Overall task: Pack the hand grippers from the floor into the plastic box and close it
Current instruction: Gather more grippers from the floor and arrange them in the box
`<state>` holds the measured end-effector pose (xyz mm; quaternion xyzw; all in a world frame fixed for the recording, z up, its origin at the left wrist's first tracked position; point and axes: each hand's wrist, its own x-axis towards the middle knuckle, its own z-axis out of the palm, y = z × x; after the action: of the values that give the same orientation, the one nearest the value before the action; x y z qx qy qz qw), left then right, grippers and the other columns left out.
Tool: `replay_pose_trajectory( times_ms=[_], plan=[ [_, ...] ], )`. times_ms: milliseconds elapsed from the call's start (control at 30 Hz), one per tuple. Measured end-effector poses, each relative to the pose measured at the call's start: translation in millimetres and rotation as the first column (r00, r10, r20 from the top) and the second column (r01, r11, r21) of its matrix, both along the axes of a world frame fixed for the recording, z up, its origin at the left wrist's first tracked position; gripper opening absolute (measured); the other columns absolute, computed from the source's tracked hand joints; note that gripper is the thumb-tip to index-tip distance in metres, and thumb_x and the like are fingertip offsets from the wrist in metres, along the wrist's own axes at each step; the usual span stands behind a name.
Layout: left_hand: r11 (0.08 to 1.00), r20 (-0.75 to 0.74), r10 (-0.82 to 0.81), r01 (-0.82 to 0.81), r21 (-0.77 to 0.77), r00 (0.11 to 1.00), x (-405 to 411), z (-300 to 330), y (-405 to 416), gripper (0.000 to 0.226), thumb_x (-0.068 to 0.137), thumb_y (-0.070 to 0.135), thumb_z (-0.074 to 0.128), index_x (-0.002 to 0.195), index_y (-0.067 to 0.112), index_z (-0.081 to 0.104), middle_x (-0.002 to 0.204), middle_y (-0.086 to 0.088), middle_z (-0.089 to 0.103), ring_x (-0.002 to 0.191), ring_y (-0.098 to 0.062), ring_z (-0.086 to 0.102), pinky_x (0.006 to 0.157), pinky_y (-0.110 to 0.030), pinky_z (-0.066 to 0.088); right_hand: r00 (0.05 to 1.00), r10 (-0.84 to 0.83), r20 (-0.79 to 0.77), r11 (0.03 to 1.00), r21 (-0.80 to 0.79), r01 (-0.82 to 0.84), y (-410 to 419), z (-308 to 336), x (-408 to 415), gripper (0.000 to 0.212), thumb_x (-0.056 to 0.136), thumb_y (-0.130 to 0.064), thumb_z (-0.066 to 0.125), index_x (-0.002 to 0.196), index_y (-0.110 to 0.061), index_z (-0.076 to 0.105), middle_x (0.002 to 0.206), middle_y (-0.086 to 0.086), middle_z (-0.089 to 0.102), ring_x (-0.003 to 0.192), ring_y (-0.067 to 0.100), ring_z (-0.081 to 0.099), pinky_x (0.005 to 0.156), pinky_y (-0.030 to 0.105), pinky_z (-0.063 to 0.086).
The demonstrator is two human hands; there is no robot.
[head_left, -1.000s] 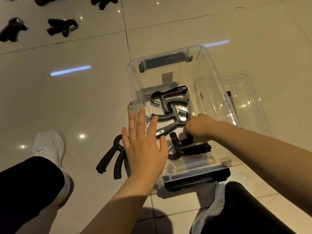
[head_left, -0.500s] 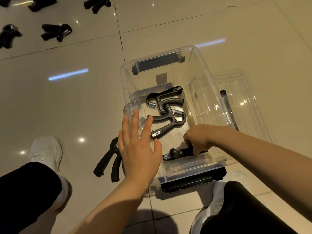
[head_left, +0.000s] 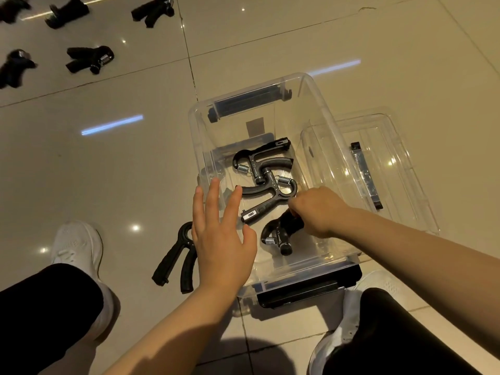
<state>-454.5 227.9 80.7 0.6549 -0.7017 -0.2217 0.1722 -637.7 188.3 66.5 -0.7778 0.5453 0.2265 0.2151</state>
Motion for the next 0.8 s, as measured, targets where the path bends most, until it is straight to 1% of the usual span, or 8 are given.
replay_pose_trajectory(
  times_ms=[67, 167, 300, 367, 533, 633, 733, 800],
  plan=[
    [1.0, -0.02, -0.003, 0.003, 0.0, 1.0, 0, 1, 0, 0.065, 0.084, 0.012, 0.06, 0.14, 0.034, 0.035, 0.155, 0.008, 0.01, 0.142, -0.012, -0.009, 0.111, -0.038, 0.009, 0.993, 0.058, -0.099, 0.998, 0.037, -0.055, 5, -6, 1, 0.026, 0.09, -0.017, 0.051, 0.116, -0.017, 0.053, 0.112, 0.004, 0.059, 0.103, 0.023, 0.057, 0.089, 0.035, 0.039],
    [1.0, -0.03, -0.012, 0.011, -0.01, 0.999, 0, 2, -1, 0.066, 0.085, 0.011, 0.058, 0.14, 0.036, 0.032, 0.155, 0.01, 0.008, 0.142, -0.009, -0.011, 0.108, -0.026, -0.003, 0.985, 0.1, -0.14, 0.992, 0.087, -0.089, 5, -13, 6, 0.027, 0.091, -0.016, 0.049, 0.118, -0.015, 0.054, 0.111, 0.004, 0.06, 0.102, 0.023, 0.058, 0.087, 0.034, 0.041],
    [1.0, -0.055, -0.023, 0.022, -0.022, 0.998, 0, 4, -1, 0.066, 0.086, 0.012, 0.057, 0.139, 0.038, 0.029, 0.155, 0.011, 0.007, 0.141, -0.008, -0.01, 0.096, 0.001, -0.014, 0.98, 0.085, -0.178, 0.985, 0.161, -0.056, 1, -23, 12, 0.025, 0.089, -0.009, 0.049, 0.113, -0.012, 0.058, 0.111, 0.005, 0.061, 0.099, 0.024, 0.059, 0.076, 0.031, 0.043],
    [0.999, -0.082, -0.032, 0.031, -0.016, 0.996, -1, 5, -1, 0.067, 0.086, 0.011, 0.058, 0.136, 0.042, 0.025, 0.155, 0.012, 0.007, 0.142, -0.01, -0.007, 0.09, 0.007, -0.014, 0.976, 0.092, -0.199, 0.989, 0.128, -0.067, -1, -26, 9, 0.027, 0.09, -0.011, 0.049, 0.116, -0.012, 0.056, 0.117, 0.006, 0.059, 0.106, 0.024, 0.056, 0.086, 0.034, 0.042],
    [0.999, -0.084, -0.037, 0.036, -0.009, 0.996, 0, 4, -1, 0.064, 0.086, 0.012, 0.058, 0.139, 0.036, 0.031, 0.155, 0.013, 0.005, 0.142, -0.01, -0.006, 0.088, 0.01, -0.011, 0.97, 0.136, -0.199, 0.99, 0.07, -0.125, -9, -33, 5, 0.055, 0.085, -0.023, 0.056, 0.135, -0.015, 0.034, 0.131, 0.011, 0.042, 0.122, 0.028, 0.042, 0.099, 0.041, 0.036],
    [0.999, -0.083, -0.04, 0.04, -0.009, 0.996, 0, 3, -1, 0.064, 0.086, 0.011, 0.058, 0.139, 0.034, 0.032, 0.155, 0.012, 0.006, 0.142, -0.01, -0.006, 0.087, 0.01, -0.011, 0.972, 0.154, -0.177, 0.976, 0.183, -0.121, -14, -38, 2, 0.053, 0.082, -0.031, 0.058, 0.13, -0.016, 0.04, 0.125, 0.007, 0.051, 0.115, 0.025, 0.048, 0.101, 0.041, 0.037],
    [0.999, -0.081, -0.039, 0.038, -0.011, 0.996, 0, 3, -2, 0.063, 0.085, 0.011, 0.058, 0.139, 0.033, 0.034, 0.155, 0.013, 0.006, 0.142, -0.011, -0.006, 0.087, 0.01, -0.012, 0.968, 0.164, -0.189, 0.967, 0.227, -0.119, -12, -44, 4, 0.065, 0.077, -0.048, 0.065, 0.129, -0.017, 0.041, 0.121, 0.005, 0.052, 0.111, 0.024, 0.052, 0.099, 0.041, 0.04],
    [0.999, -0.083, -0.04, 0.039, -0.014, 0.996, 0, 3, -2, 0.062, 0.085, 0.011, 0.058, 0.138, 0.033, 0.035, 0.154, 0.013, 0.006, 0.142, -0.01, -0.006, 0.087, 0.01, -0.012, 0.96, 0.179, -0.213, 0.972, 0.19, -0.139, -9, -48, 8, 0.066, 0.078, -0.043, 0.066, 0.132, -0.015, 0.04, 0.123, 0.007, 0.051, 0.112, 0.026, 0.051, 0.098, 0.041, 0.041]
  ],
)
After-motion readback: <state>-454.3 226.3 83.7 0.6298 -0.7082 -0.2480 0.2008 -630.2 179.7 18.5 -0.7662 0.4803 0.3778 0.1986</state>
